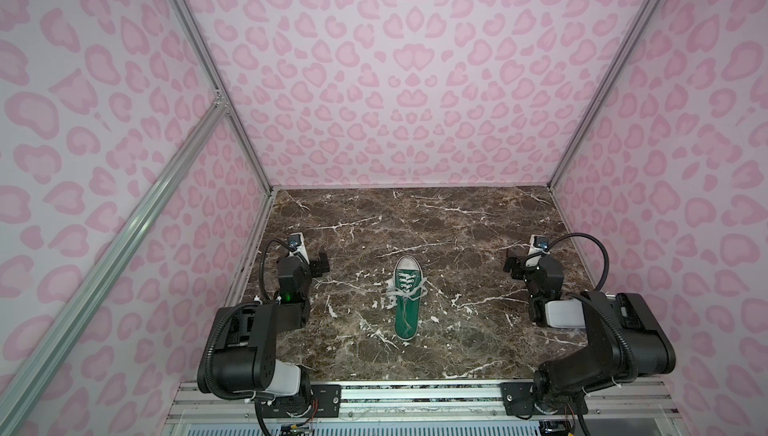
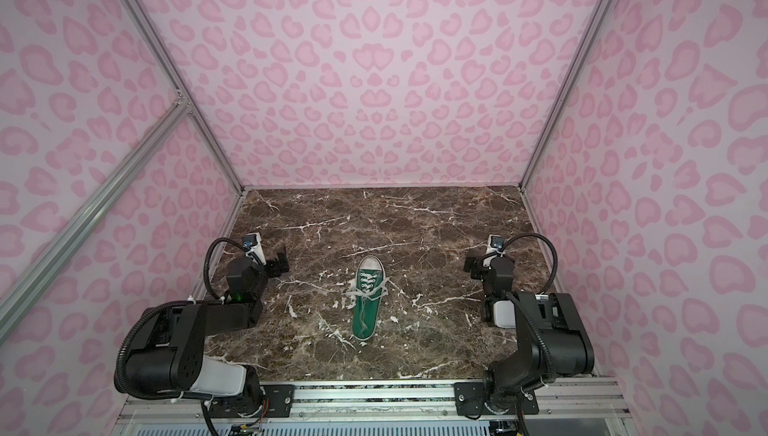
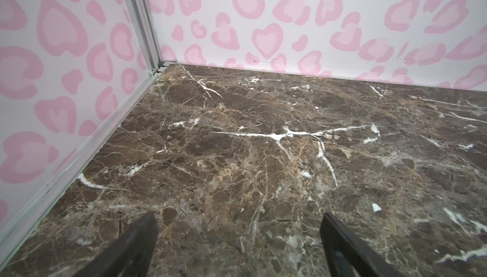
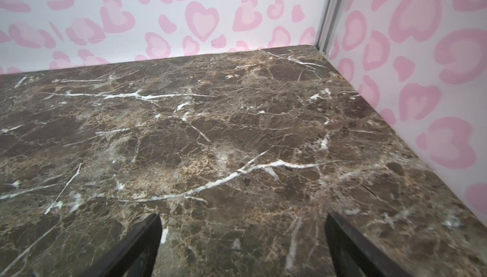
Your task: Tie the shoes
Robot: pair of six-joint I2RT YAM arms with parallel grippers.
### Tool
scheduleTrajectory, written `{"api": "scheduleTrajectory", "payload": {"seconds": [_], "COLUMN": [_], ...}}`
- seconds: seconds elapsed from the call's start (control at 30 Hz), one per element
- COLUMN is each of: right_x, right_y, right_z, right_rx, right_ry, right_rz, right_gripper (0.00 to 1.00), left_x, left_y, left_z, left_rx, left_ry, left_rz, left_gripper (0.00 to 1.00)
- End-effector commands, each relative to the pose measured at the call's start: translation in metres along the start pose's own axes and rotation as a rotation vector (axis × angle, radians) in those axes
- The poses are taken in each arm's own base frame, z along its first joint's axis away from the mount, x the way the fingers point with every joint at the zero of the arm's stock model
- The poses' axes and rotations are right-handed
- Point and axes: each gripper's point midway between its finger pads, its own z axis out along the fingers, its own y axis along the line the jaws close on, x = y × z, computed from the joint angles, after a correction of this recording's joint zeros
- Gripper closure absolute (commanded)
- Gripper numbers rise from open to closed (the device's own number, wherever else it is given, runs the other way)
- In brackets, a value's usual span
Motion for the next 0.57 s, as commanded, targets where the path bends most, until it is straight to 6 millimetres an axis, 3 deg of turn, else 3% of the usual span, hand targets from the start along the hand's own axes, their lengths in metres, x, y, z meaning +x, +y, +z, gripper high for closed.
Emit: {"api": "scheduleTrajectory", "payload": {"seconds": [0.0, 0.53], "right_x": [-0.0128, -0.013], "right_y": [0.0137, 0.014], "right_z": [0.0045, 0.0049], "right_rx": [-0.044, -0.043], "right_ry": [-0.025, -0.022], "right_rz": [-0.055, -0.056], "right_gripper": [0.02, 0.02], "left_x": [-0.0079, -0.0069], "left_y": [-0.0045, -0.0052], "left_z": [0.0012, 0.0023], "left_rx": [0.025, 0.022], "left_ry": [-0.028, -0.021], "left_rz": [0.009, 0.015], "left_gripper": [0.02, 0.02]}}
